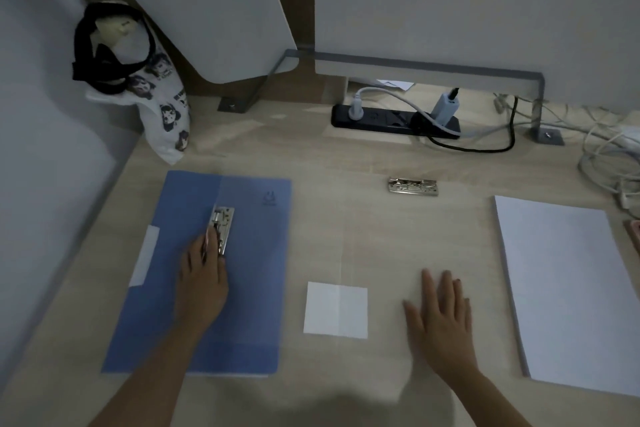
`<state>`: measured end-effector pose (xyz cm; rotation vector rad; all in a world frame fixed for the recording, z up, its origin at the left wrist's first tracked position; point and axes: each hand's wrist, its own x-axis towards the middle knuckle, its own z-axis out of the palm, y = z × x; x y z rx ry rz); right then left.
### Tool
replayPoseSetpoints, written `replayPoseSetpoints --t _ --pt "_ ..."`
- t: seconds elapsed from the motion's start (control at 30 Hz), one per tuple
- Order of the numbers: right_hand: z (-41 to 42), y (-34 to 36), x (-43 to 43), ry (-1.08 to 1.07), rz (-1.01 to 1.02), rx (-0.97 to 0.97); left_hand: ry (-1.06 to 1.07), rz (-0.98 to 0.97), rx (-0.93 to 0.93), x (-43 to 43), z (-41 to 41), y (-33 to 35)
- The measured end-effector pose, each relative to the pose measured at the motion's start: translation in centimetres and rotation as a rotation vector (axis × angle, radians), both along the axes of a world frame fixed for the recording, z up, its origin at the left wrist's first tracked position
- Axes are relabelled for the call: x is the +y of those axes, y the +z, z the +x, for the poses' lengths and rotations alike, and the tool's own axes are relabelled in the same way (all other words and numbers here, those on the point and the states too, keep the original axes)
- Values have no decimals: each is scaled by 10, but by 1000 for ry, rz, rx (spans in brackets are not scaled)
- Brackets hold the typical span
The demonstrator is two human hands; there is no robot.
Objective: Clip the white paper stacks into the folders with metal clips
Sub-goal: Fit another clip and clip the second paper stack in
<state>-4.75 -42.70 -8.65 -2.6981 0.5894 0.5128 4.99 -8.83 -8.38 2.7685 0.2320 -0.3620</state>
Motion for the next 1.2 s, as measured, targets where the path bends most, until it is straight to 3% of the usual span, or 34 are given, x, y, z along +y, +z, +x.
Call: replayPoseSetpoints --t 0.17,0.3,0.43,0.77,1.07,1.2 --pt "17 -5 8 -2 -72 -78 121 -104 -101 -4 4 15" --pt "46 -19 19 195 -78 -196 300 -137 -94 2 7 19" --pt "48 -31 40 270 -73 -239 494 -343 -44 11 18 21" --pt "45 -37 43 239 -152 -282 525 -696 65 32 12 30" --pt "44 -35 44 235 -135 -314 570 -886 83 28 -3 36" --pt "44 -36 43 243 -139 -317 489 -971 191 30 -7 33"
